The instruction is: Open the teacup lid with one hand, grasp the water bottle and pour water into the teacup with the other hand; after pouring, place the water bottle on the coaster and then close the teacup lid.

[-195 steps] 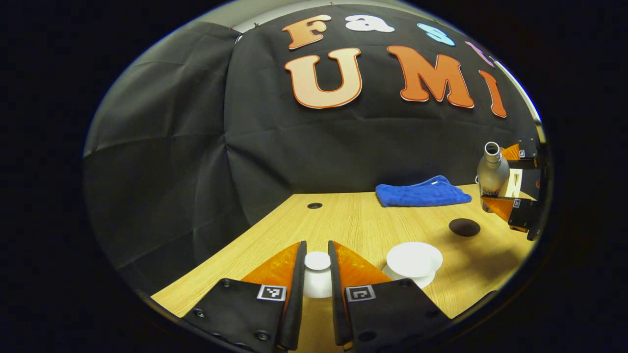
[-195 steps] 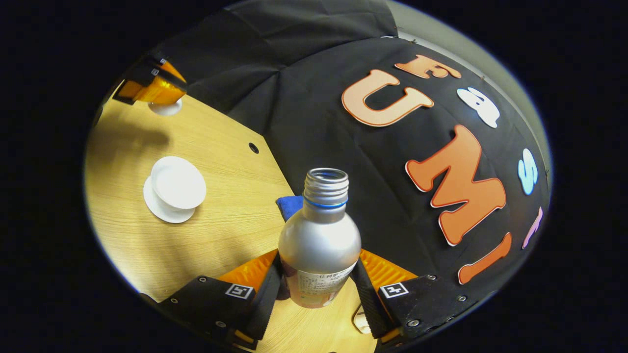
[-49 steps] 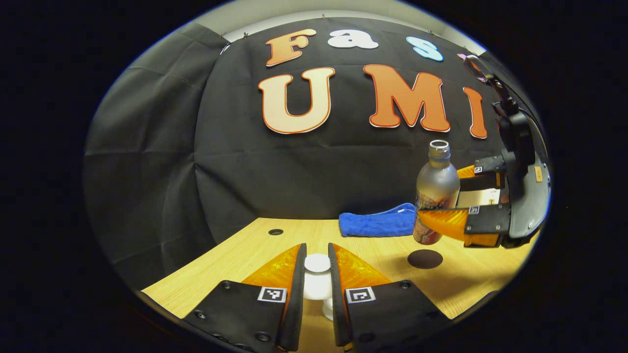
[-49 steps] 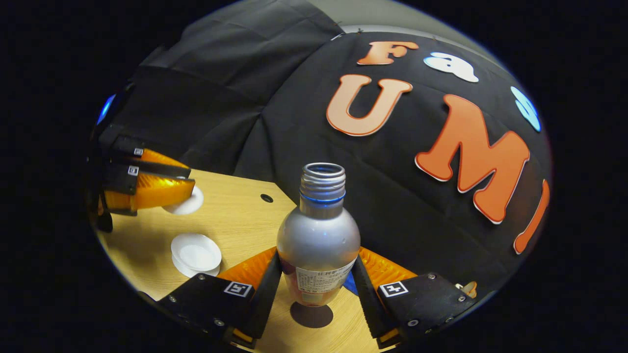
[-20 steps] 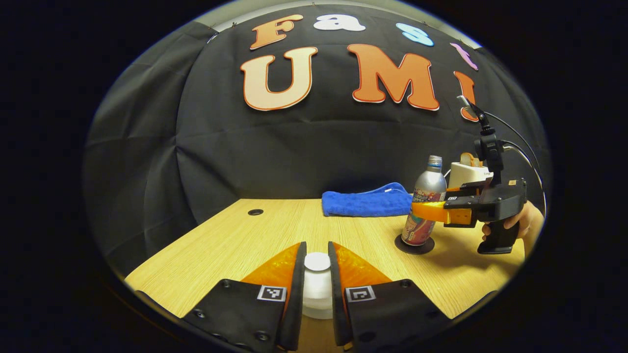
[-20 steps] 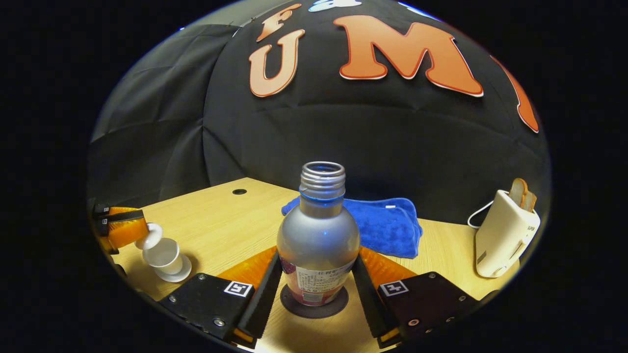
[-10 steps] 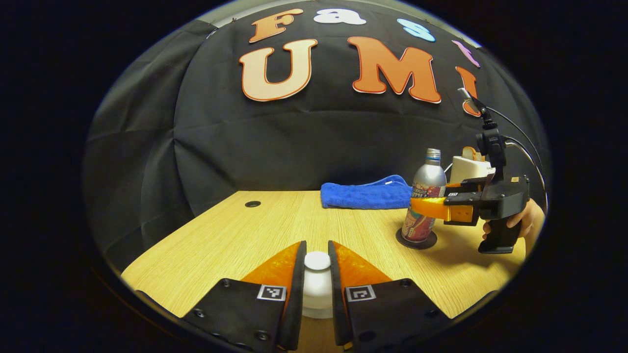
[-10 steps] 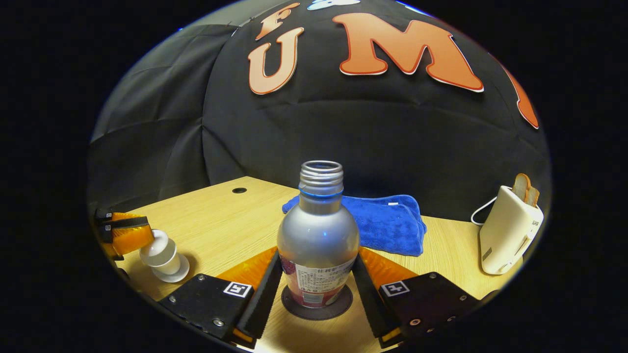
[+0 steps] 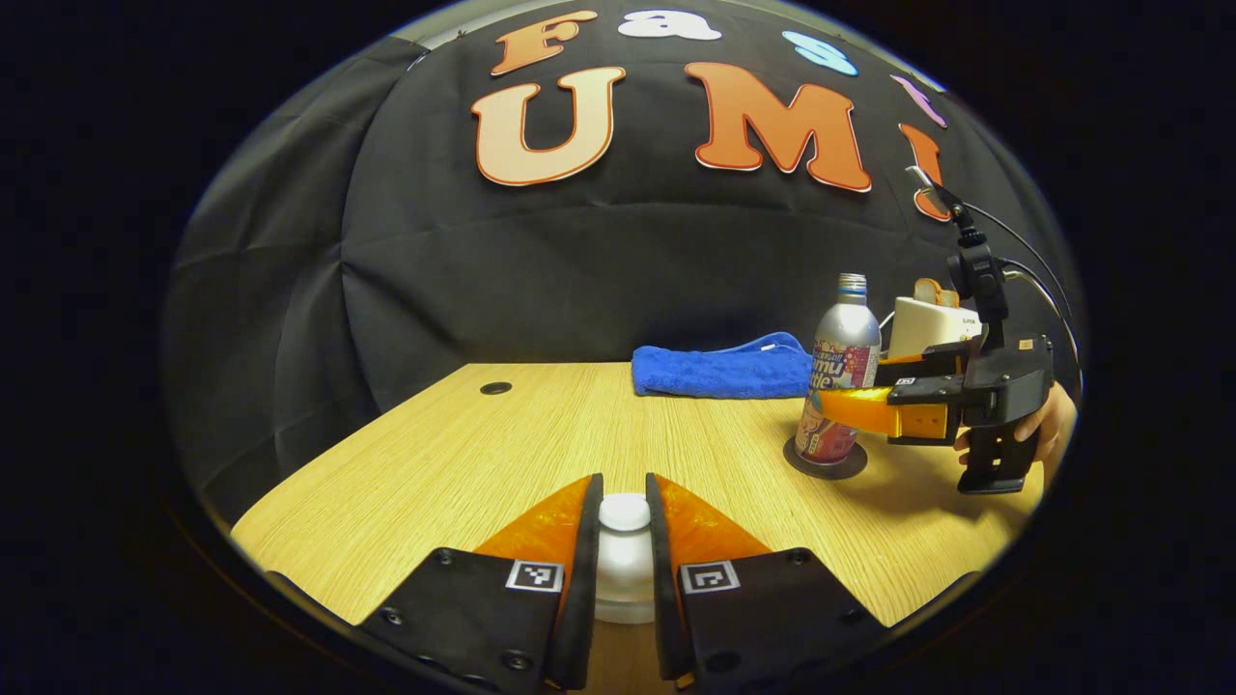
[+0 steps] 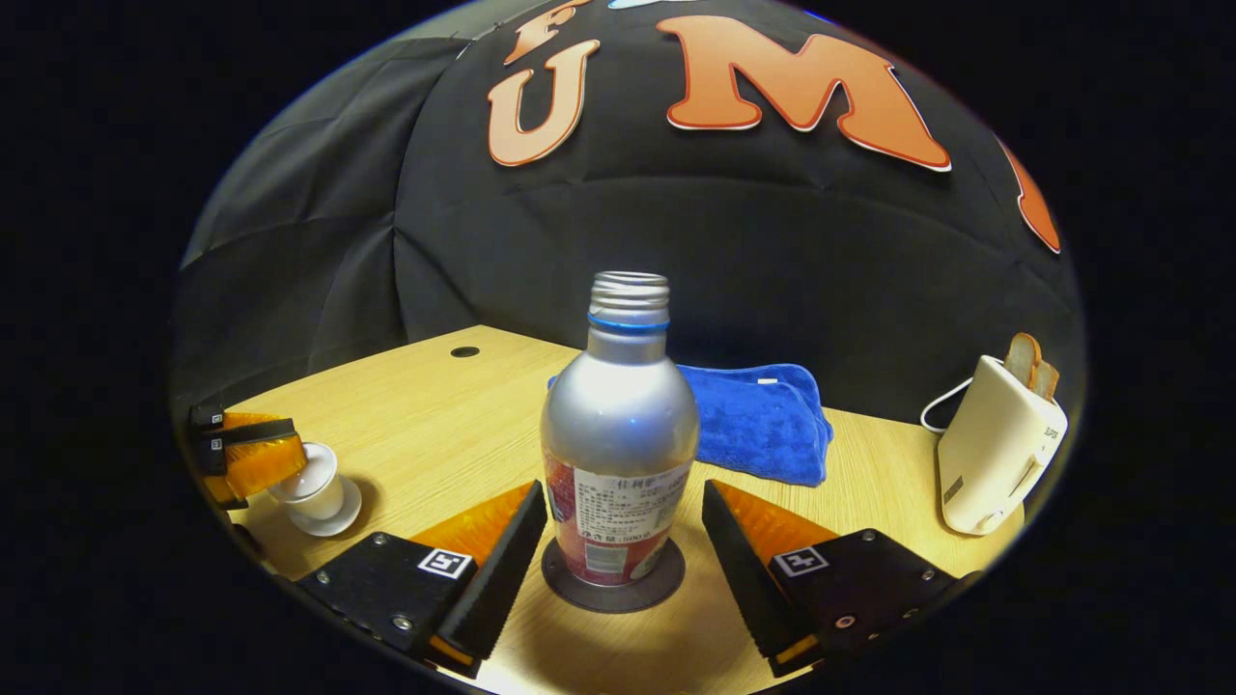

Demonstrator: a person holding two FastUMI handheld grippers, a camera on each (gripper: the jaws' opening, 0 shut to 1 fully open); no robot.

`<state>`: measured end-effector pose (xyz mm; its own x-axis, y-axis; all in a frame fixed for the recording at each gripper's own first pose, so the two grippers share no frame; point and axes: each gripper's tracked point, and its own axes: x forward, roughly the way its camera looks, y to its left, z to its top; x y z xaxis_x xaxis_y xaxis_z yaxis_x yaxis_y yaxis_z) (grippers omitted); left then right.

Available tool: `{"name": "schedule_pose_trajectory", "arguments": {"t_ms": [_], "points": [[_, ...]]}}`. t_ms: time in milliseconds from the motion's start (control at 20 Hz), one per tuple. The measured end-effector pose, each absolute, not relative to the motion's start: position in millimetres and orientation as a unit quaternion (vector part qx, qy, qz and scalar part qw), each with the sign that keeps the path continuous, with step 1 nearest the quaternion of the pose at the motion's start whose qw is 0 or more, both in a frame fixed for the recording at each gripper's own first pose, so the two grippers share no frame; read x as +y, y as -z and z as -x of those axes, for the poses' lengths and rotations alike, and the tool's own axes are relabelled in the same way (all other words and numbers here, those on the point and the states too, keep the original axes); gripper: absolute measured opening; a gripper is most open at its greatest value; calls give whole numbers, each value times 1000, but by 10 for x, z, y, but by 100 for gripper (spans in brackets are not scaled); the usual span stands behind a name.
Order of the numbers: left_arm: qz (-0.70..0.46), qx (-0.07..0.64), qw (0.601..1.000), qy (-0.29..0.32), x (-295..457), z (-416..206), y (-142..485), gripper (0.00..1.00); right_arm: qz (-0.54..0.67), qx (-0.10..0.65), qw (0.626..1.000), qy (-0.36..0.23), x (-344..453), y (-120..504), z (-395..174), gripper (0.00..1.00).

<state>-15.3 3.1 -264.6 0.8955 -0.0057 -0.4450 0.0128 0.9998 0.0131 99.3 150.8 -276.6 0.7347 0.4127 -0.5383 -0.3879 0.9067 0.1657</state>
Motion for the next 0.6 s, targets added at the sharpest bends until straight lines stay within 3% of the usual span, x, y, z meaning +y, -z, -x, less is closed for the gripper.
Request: {"name": "schedule_pose_trajectory", "arguments": {"t_ms": [400, 600], "points": [[-16, 219, 975, -5, 9, 177, 2684, 30, -8, 271, 943, -193, 1163, 2430, -769, 98], [-20, 217, 976, -12, 1, 181, 2663, 38, -15, 244, 952, -183, 1026, 2127, -665, 98]]}}
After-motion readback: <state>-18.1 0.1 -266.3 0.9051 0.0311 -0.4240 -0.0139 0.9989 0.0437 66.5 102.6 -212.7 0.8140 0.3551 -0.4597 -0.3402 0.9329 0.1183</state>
